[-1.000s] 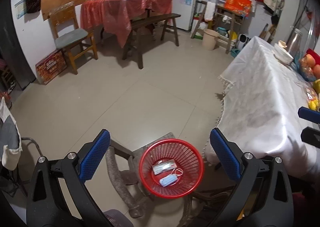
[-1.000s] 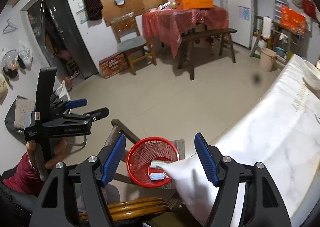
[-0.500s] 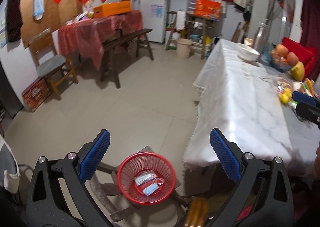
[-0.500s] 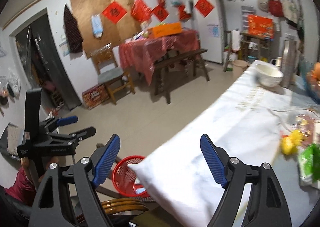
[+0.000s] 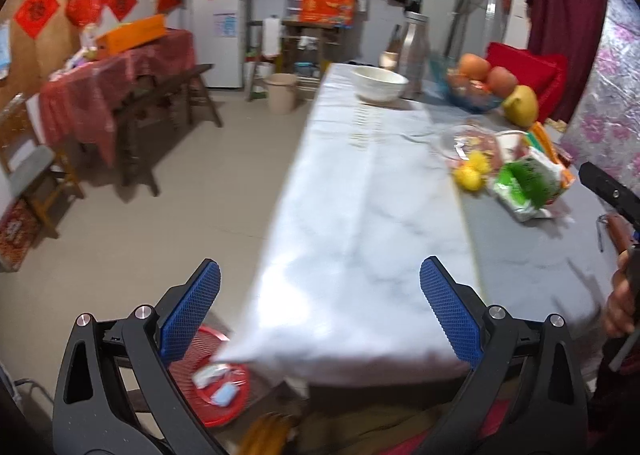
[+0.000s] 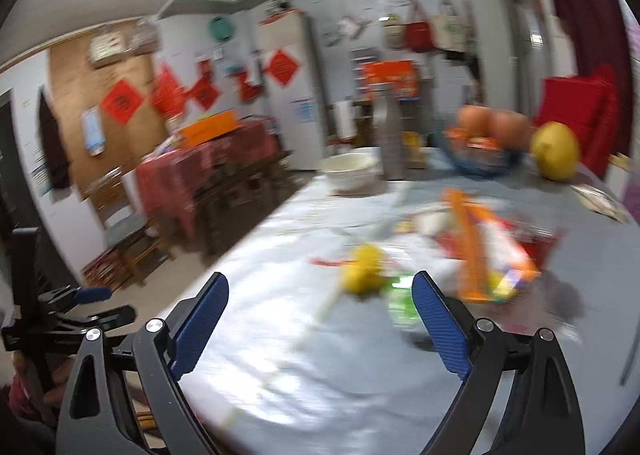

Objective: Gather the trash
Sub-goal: 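Move both tools back over the table toward the remaining trash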

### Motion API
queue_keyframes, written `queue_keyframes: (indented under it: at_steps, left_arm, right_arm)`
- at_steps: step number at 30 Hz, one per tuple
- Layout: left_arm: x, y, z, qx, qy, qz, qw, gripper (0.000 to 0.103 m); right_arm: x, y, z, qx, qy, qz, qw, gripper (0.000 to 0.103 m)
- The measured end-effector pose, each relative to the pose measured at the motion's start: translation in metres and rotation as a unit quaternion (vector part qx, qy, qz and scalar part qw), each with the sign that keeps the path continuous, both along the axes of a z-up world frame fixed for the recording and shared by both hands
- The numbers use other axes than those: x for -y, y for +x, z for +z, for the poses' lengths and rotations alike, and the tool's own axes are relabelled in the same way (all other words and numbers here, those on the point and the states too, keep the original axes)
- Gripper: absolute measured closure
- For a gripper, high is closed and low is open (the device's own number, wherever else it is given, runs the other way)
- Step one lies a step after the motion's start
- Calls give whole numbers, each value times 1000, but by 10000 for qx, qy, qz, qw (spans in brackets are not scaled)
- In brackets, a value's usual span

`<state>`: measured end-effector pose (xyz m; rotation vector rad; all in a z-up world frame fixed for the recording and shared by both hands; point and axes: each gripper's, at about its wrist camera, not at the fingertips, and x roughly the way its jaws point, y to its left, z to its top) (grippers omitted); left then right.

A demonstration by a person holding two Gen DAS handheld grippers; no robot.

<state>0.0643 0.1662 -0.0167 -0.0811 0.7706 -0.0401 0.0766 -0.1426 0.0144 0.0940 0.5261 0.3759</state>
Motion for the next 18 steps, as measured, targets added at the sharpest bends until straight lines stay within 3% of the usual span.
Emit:
queue_keyframes:
  at_steps: [9, 18]
  left_arm:
    - [81, 69, -16, -153, 147, -688, 9974, 7]
    - [140, 145, -35, -323, 397, -1154, 9920, 7]
  right_arm:
    - [97, 36, -33, -221, 213, -976, 9947, 12]
    - [119, 50, -52, -388, 301, -1101, 9927, 12]
